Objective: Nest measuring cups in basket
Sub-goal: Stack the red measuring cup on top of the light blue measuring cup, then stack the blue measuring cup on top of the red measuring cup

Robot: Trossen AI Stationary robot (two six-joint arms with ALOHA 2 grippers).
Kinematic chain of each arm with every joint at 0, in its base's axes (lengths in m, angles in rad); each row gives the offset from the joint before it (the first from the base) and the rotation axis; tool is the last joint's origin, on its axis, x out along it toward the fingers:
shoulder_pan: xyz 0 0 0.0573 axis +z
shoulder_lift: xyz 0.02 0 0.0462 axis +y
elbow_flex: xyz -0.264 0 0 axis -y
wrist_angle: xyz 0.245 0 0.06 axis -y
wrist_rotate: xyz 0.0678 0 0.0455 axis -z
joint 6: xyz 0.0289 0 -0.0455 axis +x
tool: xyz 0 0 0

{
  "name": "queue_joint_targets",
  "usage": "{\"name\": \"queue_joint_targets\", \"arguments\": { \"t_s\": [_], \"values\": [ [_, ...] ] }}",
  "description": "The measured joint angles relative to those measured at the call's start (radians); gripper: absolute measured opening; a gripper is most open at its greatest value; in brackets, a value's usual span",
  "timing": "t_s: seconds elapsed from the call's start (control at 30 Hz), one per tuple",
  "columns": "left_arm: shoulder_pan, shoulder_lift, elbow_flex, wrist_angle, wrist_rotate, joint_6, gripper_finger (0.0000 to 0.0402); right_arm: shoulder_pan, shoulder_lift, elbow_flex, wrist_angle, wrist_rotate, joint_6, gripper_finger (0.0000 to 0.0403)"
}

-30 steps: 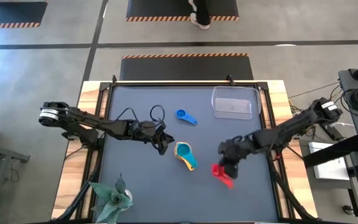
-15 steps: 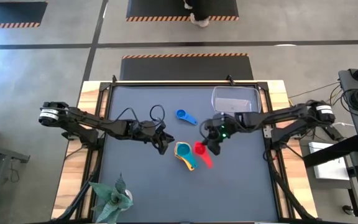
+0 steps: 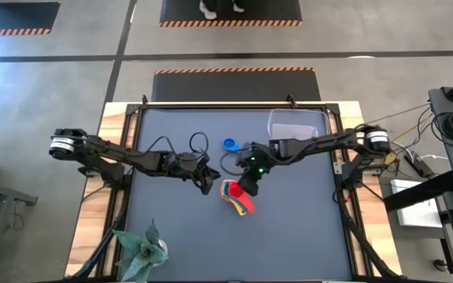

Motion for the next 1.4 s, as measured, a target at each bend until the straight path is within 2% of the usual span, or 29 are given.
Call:
{"name": "queue_joint_targets", "arguments": {
  "t_s": [0.2,0.6,1.1,1.4],
  "values": [
    [0.0,0.0,0.0,-0.001,0.0,-0.002,0.0045,0.0,0.101,0.134,-0.17,0.002,-0.016,0.0008],
    [0.0,0.0,0.0,-0.033,0.0,0.009,0.0045,-0.01,0.085,0.154,-0.184,0.067,-0.006,0.0012],
    [0.002,0.0,0.0,-0.038,0.0,0.028,0.0045,-0.028,0.071,0.154,-0.19,0.06,-0.009,0.0125],
    [0.002,0.0,0.0,-0.041,0.001,0.03,0.0045,-0.072,0.071,0.14,-0.246,0.065,-0.019,0.0123]
  ]
}}
